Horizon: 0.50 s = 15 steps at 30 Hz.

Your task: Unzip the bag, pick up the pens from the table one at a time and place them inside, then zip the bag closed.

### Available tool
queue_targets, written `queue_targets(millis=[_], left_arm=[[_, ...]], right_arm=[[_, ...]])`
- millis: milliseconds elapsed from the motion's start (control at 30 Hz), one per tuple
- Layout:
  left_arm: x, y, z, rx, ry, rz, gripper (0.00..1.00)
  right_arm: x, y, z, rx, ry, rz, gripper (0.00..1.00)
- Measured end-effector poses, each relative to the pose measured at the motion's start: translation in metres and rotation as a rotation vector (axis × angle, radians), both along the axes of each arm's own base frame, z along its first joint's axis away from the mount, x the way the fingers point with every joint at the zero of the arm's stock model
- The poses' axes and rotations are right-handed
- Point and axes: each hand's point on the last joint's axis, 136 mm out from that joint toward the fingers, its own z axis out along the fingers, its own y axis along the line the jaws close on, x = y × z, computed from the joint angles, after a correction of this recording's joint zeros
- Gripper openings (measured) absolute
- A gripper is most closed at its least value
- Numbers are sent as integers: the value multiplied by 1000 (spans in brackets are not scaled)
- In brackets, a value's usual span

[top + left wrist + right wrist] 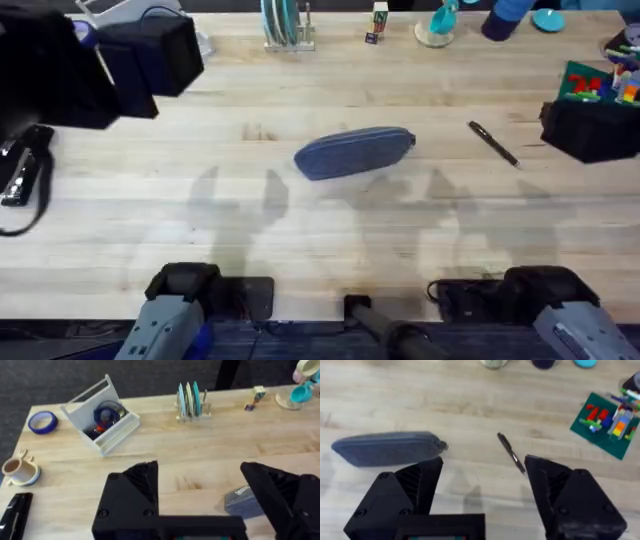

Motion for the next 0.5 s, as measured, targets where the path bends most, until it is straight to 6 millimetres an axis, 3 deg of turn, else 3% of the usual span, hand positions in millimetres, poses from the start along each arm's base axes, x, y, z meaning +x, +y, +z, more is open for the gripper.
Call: queue_targets(millis=[133, 333, 500], left_arm=[[0, 0, 2, 0, 58, 0, 993], [2, -1, -15, -1, 192, -2, 993], [3, -1, -17, -1, 199, -2, 995]], right_arm=[[5, 0, -1, -5, 88, 4, 996], [16, 0, -10, -11, 211, 9, 995], [18, 0, -13, -15, 227, 13, 996]])
